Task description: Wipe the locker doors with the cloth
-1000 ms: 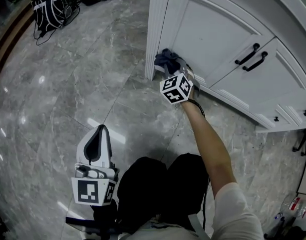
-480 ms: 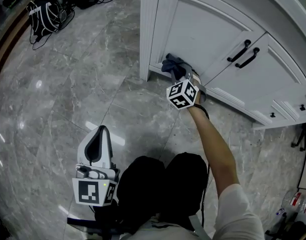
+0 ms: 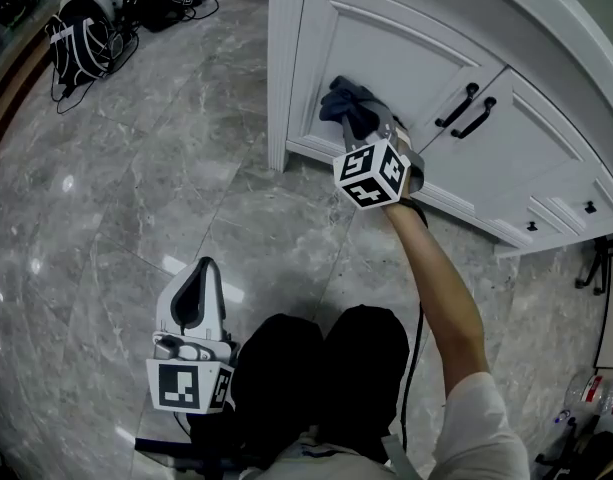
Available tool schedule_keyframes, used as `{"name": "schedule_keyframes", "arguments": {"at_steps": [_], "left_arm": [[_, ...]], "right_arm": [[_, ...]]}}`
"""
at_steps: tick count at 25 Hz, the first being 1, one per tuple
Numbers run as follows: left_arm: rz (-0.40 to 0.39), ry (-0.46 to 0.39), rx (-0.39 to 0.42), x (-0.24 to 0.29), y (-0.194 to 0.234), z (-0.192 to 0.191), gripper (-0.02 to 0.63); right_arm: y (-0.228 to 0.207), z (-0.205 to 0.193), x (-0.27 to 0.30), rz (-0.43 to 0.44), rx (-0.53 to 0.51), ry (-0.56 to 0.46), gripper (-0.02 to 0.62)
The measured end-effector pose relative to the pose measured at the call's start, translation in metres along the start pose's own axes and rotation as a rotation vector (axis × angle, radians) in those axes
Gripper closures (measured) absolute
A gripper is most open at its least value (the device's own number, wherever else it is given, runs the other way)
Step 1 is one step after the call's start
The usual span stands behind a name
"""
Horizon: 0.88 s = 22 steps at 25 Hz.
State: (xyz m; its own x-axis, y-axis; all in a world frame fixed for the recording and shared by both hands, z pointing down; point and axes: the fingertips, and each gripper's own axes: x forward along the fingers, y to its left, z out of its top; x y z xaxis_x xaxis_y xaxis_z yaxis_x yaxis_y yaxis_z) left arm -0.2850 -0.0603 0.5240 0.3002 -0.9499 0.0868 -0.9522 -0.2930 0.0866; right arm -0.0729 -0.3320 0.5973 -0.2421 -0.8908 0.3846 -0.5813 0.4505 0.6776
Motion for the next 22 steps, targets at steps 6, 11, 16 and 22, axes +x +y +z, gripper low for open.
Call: {"name": "schedule_keyframes", "arguments": {"at_steps": [6, 11, 16, 22], "left_arm": [[-0.010, -0.003, -0.011, 0.000, -0.002, -0.001, 0.604], [-0.020, -0.006, -0.016, 0.000, -0.006, 0.000, 0.604], [-0.026, 0.000, -0.019, 0.001, -0.009, -0.002, 0.604], [-0.031, -0.006, -0.019, 0.001, -0.010, -0.001, 0.604]], "right_arm": [[-0.065, 0.054, -0.033, -0.088, 0.010, -0.066, 0.518], [-0.104, 0.086, -0.054, -0.139, 0.010, -0.105, 0.518], [-0.128, 0.077, -0.070, -0.175, 0.081, -0.087, 0.517], [-0.150, 0.059, -0.089, -0.236, 0.228, -0.072, 0.517]]}}
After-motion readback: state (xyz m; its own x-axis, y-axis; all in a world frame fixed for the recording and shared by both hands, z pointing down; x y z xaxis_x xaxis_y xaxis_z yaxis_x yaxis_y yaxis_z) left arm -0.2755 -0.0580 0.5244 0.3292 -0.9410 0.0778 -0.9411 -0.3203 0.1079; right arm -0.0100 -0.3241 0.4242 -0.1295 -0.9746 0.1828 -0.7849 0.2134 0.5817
